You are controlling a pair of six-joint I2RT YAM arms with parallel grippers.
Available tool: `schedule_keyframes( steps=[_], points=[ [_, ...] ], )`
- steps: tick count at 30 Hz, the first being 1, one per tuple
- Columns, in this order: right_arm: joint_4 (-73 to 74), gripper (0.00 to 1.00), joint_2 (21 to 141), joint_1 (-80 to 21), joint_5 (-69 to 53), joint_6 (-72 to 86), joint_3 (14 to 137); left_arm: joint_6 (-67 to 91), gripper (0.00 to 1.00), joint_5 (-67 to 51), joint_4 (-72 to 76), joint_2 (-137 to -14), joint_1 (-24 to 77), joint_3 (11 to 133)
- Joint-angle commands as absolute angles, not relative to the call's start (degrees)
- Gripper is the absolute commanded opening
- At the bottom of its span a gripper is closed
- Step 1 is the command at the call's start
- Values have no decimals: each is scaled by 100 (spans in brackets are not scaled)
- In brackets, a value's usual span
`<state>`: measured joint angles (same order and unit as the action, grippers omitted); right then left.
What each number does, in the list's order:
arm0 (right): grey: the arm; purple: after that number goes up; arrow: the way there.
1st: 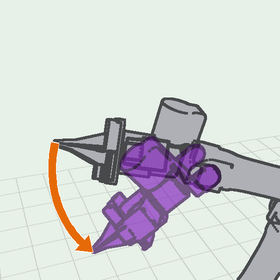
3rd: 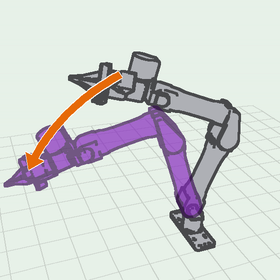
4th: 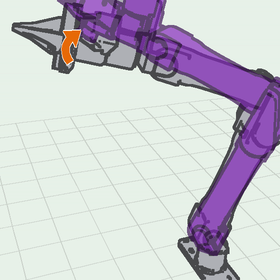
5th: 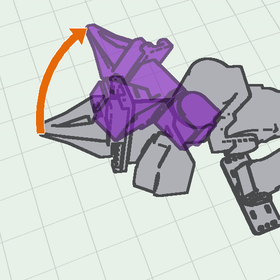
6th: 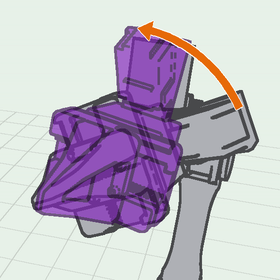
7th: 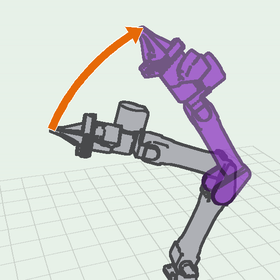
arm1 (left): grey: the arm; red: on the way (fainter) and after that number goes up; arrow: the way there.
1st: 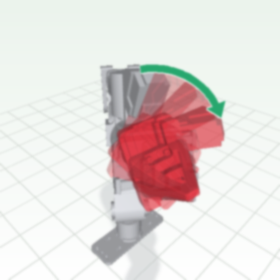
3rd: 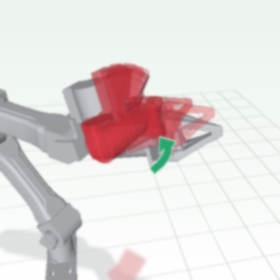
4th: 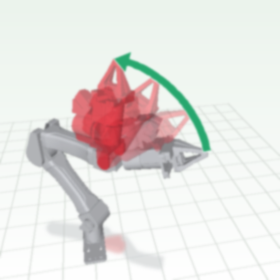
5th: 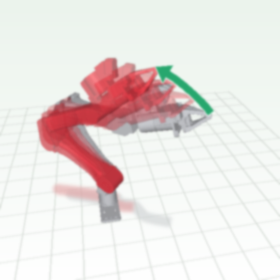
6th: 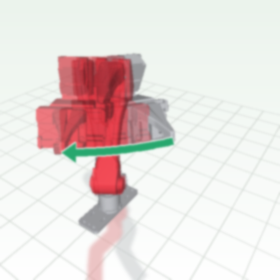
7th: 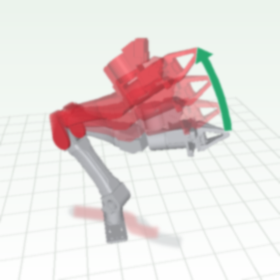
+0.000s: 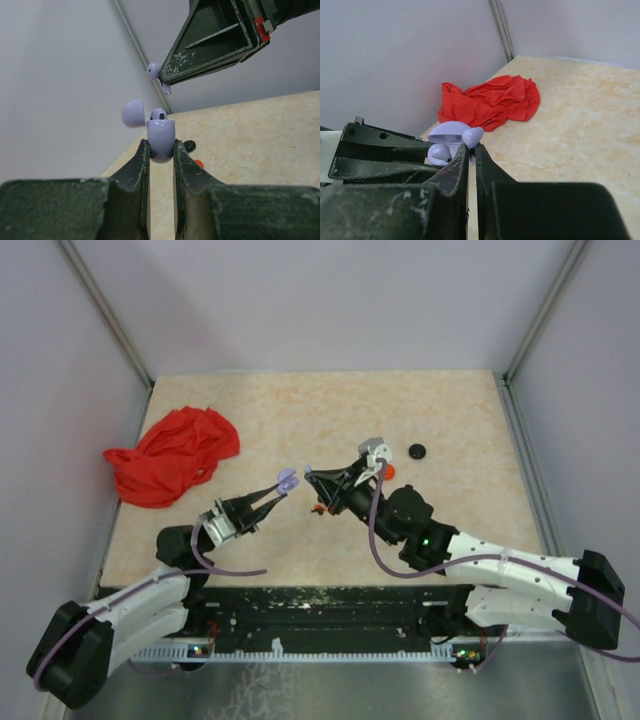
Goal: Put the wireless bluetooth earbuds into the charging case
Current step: Place the earbud in the charging case.
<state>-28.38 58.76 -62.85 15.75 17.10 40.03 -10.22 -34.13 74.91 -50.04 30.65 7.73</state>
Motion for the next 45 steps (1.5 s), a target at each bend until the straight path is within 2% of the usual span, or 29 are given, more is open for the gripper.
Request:
schedule_keyframes(
  steps=[1, 23, 45],
  points=[
    [-3598, 0, 5779, -6372, 1706, 1925, 4006, -803, 0, -3542, 7956, -5035, 3075, 721],
    [-3492, 0, 6326, -6528, 1214, 2199, 4263, -765, 0, -3486, 7980, -4957, 3076, 718],
    [-3715, 0, 6450, -6582, 1510, 1915, 4078, -375, 0, -3431, 8282, -4999, 3075, 704]
  ],
)
